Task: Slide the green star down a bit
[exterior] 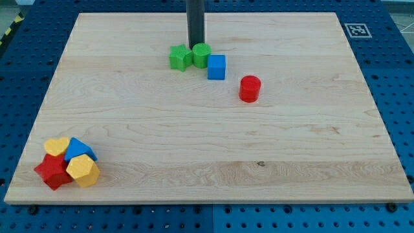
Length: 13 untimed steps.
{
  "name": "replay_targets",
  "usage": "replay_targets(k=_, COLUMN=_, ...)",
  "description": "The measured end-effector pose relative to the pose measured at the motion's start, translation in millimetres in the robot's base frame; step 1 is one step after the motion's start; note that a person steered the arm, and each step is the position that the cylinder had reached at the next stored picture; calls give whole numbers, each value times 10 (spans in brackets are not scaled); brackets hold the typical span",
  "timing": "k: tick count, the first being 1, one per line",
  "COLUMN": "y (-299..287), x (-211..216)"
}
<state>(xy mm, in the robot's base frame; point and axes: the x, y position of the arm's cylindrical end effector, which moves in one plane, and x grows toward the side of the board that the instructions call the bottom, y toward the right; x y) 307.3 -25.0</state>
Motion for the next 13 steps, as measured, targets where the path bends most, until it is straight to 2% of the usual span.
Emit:
replay_targets(k=2, y=-54, x=225)
replay_targets(k=4, y=-54, x=184)
replay_targets(k=5, y=-262, x=-121)
replay_targets(k=6, y=-623, x=-102)
replay_targets(k=7, y=-688, x=31)
replay_targets(k=10, y=-416, x=4)
replay_targets(k=13, y=-340, x=209)
